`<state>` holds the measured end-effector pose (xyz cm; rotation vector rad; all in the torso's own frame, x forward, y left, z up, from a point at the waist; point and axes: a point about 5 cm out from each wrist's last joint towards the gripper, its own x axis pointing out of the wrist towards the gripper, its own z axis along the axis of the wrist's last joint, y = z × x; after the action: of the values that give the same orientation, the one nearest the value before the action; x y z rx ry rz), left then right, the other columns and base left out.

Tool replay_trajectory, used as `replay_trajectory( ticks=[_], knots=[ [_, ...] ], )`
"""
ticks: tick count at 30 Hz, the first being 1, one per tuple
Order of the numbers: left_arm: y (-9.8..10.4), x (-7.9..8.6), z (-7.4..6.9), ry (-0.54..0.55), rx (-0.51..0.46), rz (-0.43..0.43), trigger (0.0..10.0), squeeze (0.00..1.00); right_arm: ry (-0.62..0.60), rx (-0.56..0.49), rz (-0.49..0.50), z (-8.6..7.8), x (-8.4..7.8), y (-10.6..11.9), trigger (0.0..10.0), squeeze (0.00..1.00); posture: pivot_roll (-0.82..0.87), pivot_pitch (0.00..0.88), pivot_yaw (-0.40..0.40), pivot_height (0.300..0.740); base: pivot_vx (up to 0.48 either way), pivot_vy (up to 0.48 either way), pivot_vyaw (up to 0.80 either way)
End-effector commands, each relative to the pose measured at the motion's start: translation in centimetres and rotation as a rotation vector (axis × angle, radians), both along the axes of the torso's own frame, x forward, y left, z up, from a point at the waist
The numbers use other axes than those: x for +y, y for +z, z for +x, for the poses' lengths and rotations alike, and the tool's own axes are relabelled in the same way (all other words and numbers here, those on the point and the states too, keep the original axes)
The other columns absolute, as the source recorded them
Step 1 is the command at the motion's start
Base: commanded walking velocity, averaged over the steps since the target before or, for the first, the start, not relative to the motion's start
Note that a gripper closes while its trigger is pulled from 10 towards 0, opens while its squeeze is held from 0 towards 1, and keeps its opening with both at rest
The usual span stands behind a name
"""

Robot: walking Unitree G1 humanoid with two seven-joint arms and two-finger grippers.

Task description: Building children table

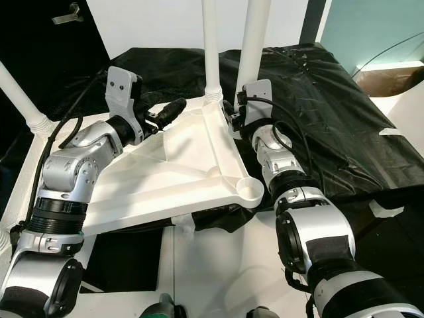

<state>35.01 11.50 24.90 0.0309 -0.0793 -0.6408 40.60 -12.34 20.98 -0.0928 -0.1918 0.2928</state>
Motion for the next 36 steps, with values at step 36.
replay_trajectory(
  ticks=[36],
  knots=[
    [-5.7, 5.9, -3.2, 0.612, -0.087, -0.065, 10.0, 0.00, 0.053, -0.073, 0.029, -3.0, 3.1, -1.5, 10.0, 0.00, 0.15, 0.053, -0.020, 0.740, 0.000, 0.000, 0.00]
  ],
)
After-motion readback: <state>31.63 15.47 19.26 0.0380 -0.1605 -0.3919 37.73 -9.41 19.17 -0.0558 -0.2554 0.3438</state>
